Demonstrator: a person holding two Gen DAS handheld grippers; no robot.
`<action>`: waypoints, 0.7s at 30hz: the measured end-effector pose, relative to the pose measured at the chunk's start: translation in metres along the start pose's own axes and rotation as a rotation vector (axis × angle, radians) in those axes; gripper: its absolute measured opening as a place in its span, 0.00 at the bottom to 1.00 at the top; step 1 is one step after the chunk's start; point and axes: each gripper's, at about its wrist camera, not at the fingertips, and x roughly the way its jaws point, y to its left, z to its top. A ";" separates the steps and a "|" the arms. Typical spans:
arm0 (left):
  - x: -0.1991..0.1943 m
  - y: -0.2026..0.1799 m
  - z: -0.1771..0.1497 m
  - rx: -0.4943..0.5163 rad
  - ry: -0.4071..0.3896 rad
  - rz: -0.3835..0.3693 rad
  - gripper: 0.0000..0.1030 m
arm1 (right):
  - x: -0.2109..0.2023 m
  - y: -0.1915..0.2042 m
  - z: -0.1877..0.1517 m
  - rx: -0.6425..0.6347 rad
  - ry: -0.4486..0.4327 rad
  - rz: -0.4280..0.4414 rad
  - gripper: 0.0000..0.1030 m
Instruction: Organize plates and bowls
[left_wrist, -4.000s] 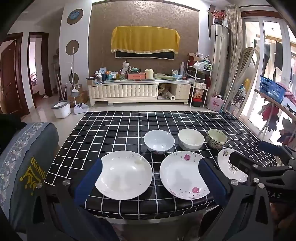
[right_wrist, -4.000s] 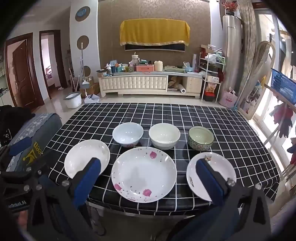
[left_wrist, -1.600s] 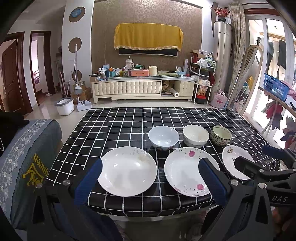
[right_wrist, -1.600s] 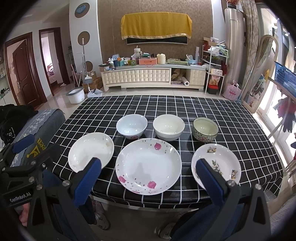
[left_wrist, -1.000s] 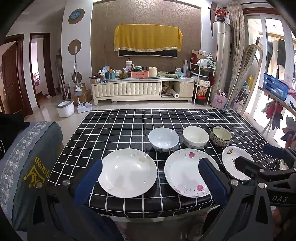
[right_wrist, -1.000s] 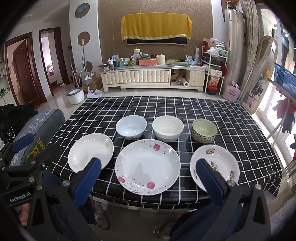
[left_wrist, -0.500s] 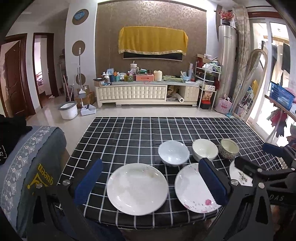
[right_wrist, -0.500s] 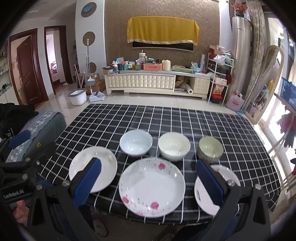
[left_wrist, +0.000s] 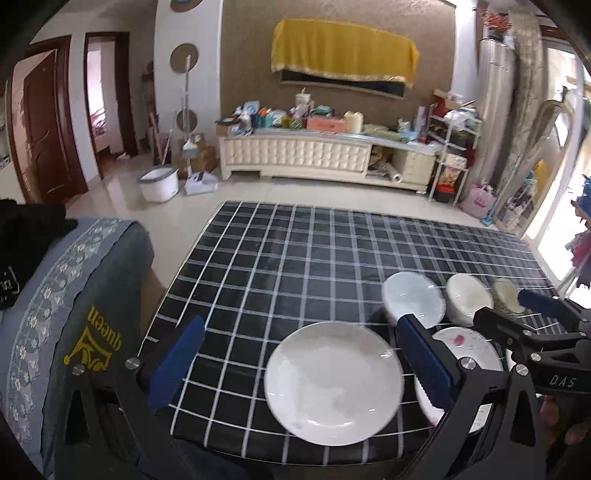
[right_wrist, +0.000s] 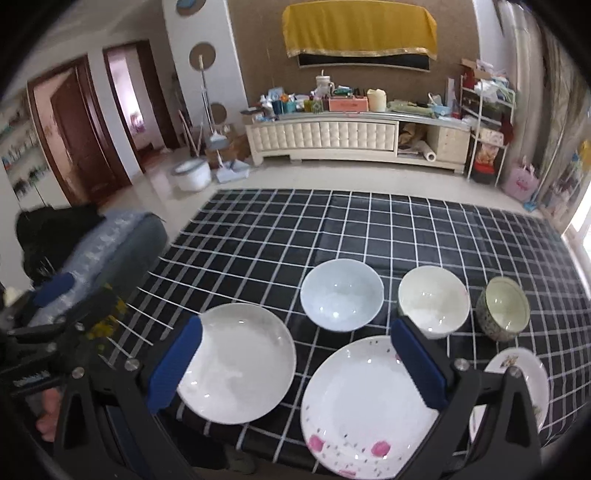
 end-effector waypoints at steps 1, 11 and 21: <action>0.008 0.006 -0.002 -0.012 0.020 0.001 1.00 | 0.006 0.004 0.000 -0.018 0.009 -0.009 1.00; 0.081 0.054 -0.035 -0.114 0.189 0.006 1.00 | 0.085 0.021 -0.017 -0.024 0.227 0.072 1.00; 0.140 0.072 -0.076 -0.165 0.378 -0.045 0.83 | 0.132 0.027 -0.038 -0.071 0.334 0.036 0.85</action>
